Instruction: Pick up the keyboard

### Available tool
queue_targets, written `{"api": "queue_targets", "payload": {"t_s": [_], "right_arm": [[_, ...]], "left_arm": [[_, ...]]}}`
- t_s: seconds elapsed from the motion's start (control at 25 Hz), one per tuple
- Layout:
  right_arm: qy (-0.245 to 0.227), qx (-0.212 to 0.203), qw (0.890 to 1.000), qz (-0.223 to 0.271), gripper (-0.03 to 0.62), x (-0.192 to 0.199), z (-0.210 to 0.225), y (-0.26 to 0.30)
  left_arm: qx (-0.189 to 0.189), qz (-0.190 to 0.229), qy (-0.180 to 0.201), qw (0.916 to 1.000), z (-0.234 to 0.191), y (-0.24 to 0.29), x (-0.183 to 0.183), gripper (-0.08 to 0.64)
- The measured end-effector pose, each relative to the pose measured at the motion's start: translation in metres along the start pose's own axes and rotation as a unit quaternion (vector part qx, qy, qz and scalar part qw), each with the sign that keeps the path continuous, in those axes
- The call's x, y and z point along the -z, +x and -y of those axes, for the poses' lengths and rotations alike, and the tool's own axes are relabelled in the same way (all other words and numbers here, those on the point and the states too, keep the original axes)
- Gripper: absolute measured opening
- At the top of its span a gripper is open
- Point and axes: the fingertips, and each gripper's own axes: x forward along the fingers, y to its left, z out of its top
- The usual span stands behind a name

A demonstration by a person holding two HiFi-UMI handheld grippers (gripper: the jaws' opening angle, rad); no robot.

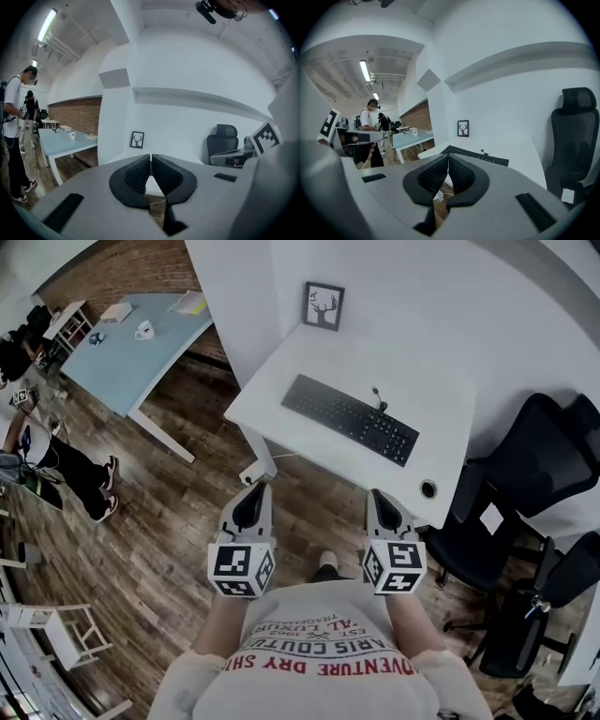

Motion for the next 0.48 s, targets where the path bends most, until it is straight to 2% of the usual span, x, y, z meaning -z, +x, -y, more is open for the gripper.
{"api": "queue_targets", "payload": {"t_s": [0.24, 0.48], "right_arm": [[0.003, 0.002, 1.000, -0.001, 0.026, -0.022, 0.064, 0.046], [0.010, 0.013, 1.000, -0.015, 0.026, -0.021, 0.102, 0.070]], "left_arm": [[0.004, -0.004, -0.004, 1.0000, 0.020, 0.079, -0.010, 0.032], [0.009, -0.022, -0.003, 0.9997, 0.032, 0.125, -0.010, 0.032]]}}
